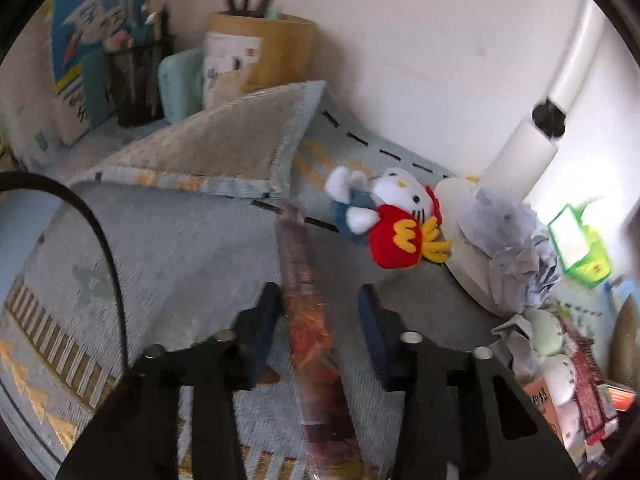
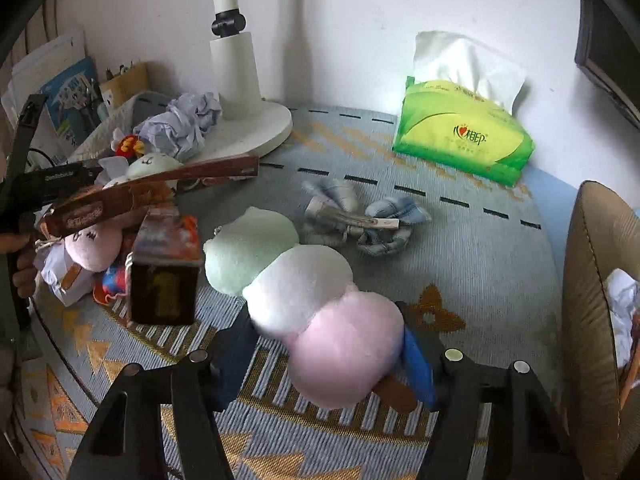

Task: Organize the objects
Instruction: 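Grasp red snack stick box with left gripper while right gripper grasps dumpling plush, then carry snack box and dumpling plush over the amber glass bowl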

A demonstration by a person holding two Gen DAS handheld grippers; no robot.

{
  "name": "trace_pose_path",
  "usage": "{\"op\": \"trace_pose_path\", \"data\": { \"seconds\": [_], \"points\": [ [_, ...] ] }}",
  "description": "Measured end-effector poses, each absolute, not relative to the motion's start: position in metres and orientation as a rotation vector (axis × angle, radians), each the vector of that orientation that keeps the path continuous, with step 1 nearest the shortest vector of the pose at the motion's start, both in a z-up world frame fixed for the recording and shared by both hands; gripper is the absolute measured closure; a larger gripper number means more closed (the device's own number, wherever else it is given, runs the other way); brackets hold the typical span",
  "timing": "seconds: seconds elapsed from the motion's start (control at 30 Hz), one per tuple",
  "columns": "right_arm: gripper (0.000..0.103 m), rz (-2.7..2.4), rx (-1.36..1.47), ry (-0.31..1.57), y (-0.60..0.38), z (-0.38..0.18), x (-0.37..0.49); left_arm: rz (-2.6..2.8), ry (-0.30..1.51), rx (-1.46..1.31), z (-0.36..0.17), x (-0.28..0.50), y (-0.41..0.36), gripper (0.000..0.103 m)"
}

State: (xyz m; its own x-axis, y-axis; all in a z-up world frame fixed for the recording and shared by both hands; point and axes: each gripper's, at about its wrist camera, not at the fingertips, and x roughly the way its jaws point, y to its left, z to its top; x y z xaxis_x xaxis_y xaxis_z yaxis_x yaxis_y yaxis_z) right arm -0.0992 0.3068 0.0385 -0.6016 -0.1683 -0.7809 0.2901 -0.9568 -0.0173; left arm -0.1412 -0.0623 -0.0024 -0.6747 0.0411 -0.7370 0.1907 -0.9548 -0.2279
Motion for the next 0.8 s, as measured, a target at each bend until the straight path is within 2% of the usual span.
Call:
{"op": "trace_pose_path", "data": {
  "seconds": [0.23, 0.5, 0.67, 0.8],
  "points": [
    [0.039, -2.658, 1.153, 0.153, 0.305, 0.049, -0.076, -2.827, 0.638, 1.212, -0.003, -0.119, -0.083, 0.088],
    [0.039, -2.746, 1.113, 0.066, 0.321, 0.058, -0.069, -2.893, 0.641, 1.187, 0.001, -0.099, -0.092, 0.09],
    [0.039, -2.807, 1.053, -0.04, 0.338, 0.066, -0.061, -2.951, 0.692, 1.135, 0.022, -0.087, -0.091, 0.09],
    [0.039, -2.83, 1.029, -0.044, 0.343, 0.071, -0.054, -2.994, 0.735, 1.087, 0.039, -0.084, -0.091, 0.09]
  ]
}}
